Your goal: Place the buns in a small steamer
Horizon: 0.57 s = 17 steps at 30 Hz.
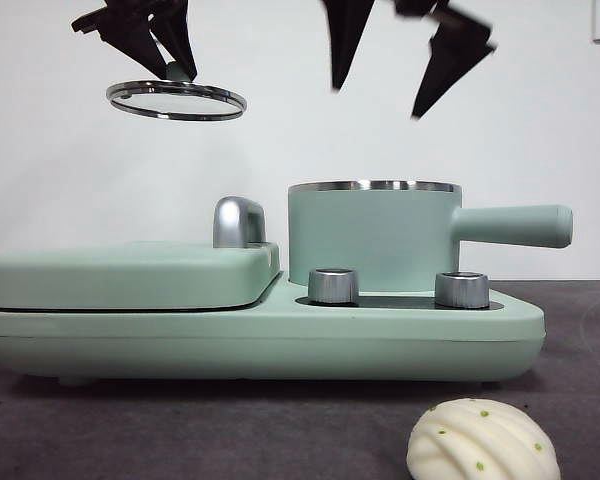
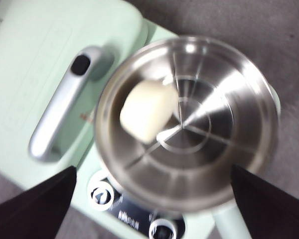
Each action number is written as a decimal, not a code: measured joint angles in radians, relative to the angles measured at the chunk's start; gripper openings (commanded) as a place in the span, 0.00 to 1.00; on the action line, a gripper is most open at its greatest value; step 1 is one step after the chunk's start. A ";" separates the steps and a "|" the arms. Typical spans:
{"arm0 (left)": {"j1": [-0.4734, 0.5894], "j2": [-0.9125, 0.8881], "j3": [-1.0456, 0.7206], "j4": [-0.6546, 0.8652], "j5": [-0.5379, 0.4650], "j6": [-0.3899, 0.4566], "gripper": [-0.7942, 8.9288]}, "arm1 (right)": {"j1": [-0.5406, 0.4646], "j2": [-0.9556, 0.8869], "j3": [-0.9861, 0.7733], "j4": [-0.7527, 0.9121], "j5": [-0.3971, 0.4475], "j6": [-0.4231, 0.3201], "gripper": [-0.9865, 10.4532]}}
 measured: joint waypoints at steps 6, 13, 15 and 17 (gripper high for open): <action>0.000 0.000 0.000 0.000 0.000 0.000 0.10 | 0.005 -0.102 -0.020 -0.050 0.073 -0.006 0.52; 0.000 0.000 0.000 -0.002 0.000 0.000 0.10 | 0.058 -0.354 -0.257 -0.050 0.077 -0.008 0.52; 0.000 0.000 0.000 -0.001 0.000 0.000 0.10 | 0.087 -0.444 -0.355 -0.050 0.076 -0.007 0.52; 0.000 0.000 0.000 -0.002 0.000 0.000 0.10 | 0.119 -0.523 -0.447 -0.050 0.074 -0.006 0.52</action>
